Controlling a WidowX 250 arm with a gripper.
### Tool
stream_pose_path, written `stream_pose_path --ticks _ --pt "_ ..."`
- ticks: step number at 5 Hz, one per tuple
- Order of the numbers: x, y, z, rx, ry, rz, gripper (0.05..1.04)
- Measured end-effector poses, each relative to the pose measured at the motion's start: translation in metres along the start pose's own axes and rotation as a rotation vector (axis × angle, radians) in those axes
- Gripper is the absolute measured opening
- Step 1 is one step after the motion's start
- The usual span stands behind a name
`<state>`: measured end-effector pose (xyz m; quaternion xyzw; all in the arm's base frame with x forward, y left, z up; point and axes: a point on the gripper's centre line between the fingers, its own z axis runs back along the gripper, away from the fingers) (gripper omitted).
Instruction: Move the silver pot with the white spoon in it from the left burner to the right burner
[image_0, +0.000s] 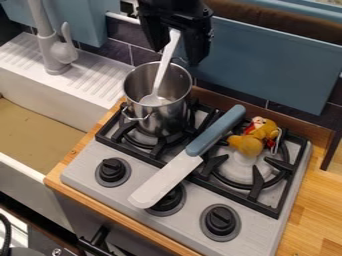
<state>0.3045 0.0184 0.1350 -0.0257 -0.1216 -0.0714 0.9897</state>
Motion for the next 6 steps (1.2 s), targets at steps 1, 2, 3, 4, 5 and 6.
stream_pose_path --ticks 1,2,3,4,5,6 --pt "-0.003 -0.001 -0.009 -0.011 0.027 -0.002 0.996" --pt "0.006 0.005 -0.022 -0.017 0.018 -0.023 0.996" --pt "0.005 0.008 -0.023 -0.007 0.041 0.001 0.996" --pt "0.001 0.011 -0.026 0.012 0.050 0.023 0.996" --pt "-0.009 0.009 -0.039 0.056 0.062 0.048 0.996" --pt "-0.017 0.010 -0.049 0.071 0.056 0.044 0.996"
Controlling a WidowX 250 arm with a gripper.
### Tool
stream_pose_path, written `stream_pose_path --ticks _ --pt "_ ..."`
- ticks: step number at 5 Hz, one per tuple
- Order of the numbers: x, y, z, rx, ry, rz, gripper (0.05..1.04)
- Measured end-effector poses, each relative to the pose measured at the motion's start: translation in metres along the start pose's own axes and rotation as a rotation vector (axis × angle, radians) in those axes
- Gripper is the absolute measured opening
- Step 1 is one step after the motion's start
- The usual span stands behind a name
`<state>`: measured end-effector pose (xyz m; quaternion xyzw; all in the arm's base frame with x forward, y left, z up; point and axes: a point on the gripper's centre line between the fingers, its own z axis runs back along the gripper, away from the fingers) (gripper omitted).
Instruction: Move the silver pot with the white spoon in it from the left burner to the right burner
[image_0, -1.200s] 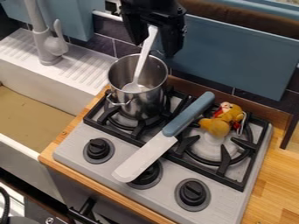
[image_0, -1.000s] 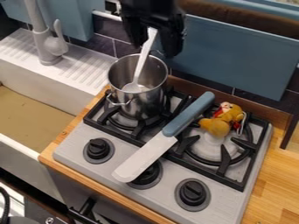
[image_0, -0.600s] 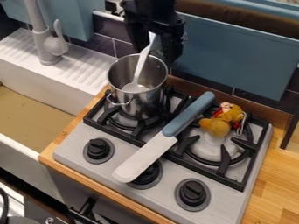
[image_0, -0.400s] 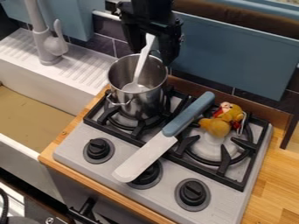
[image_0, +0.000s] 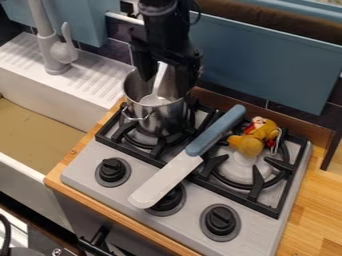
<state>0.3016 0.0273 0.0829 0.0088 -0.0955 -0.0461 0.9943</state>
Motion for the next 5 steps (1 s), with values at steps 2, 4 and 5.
stream_pose_path --ticks 2,4,5 --pt "-0.009 -0.005 -0.016 -0.004 0.002 -0.034 0.996" --pt "-0.005 -0.010 -0.029 -0.018 0.025 -0.022 0.996" --pt "-0.007 -0.012 -0.035 -0.021 0.054 -0.026 0.950"
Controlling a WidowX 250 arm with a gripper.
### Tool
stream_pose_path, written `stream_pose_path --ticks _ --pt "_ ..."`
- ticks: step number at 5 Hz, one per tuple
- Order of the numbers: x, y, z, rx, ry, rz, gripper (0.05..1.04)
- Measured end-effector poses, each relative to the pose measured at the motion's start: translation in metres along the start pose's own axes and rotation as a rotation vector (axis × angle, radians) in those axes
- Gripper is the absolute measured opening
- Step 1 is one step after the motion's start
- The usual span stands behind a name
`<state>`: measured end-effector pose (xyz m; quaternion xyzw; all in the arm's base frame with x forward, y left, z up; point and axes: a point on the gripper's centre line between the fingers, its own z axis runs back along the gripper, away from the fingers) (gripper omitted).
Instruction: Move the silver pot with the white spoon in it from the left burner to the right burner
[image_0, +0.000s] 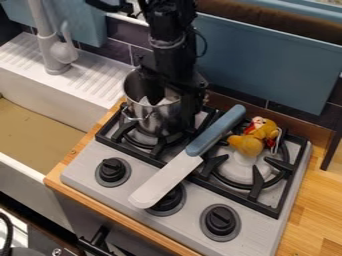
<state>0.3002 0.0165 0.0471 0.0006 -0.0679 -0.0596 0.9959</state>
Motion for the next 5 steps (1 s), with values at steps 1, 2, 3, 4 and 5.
stream_pose_path --ticks 1,2,3,4,5 --pt "0.0040 -0.0005 0.0024 -0.009 -0.005 0.005 0.674" --pt "0.0053 -0.0001 -0.0061 -0.007 -0.003 0.006 0.378" --pt "0.0090 0.0020 -0.0031 -0.013 -0.011 0.013 0.162" --pt "0.0124 0.0052 -0.0047 0.012 -0.012 0.031 0.062" --pt "0.0129 0.0080 -0.0021 0.056 -0.007 0.074 0.054"
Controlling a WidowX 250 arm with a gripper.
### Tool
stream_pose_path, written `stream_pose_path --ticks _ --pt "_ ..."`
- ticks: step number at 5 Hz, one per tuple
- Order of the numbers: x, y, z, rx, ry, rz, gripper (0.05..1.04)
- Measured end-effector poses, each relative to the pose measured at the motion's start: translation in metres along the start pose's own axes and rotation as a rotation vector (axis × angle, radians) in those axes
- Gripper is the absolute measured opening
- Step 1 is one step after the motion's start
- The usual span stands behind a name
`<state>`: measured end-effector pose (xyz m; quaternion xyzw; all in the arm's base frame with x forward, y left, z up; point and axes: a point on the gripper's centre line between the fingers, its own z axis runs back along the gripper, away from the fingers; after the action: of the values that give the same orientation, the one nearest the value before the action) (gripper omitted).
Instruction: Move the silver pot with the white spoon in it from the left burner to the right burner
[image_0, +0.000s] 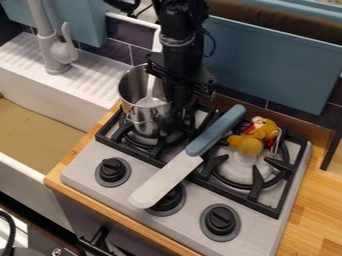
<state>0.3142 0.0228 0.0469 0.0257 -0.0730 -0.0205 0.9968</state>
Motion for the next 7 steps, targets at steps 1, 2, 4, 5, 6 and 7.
stream_pose_path --ticks 1,2,4,5,6,7 --pt "0.003 0.002 0.018 0.058 -0.035 0.051 0.054" --pt "-0.002 0.003 0.035 0.119 -0.047 0.106 0.054" --pt "-0.021 -0.016 0.070 0.126 0.023 0.125 0.054" --pt "-0.024 -0.041 0.080 0.073 0.011 0.100 0.054" --pt "-0.030 -0.070 0.082 0.025 0.012 0.050 0.054" --pt "-0.035 -0.093 0.080 -0.020 0.006 0.021 0.054"
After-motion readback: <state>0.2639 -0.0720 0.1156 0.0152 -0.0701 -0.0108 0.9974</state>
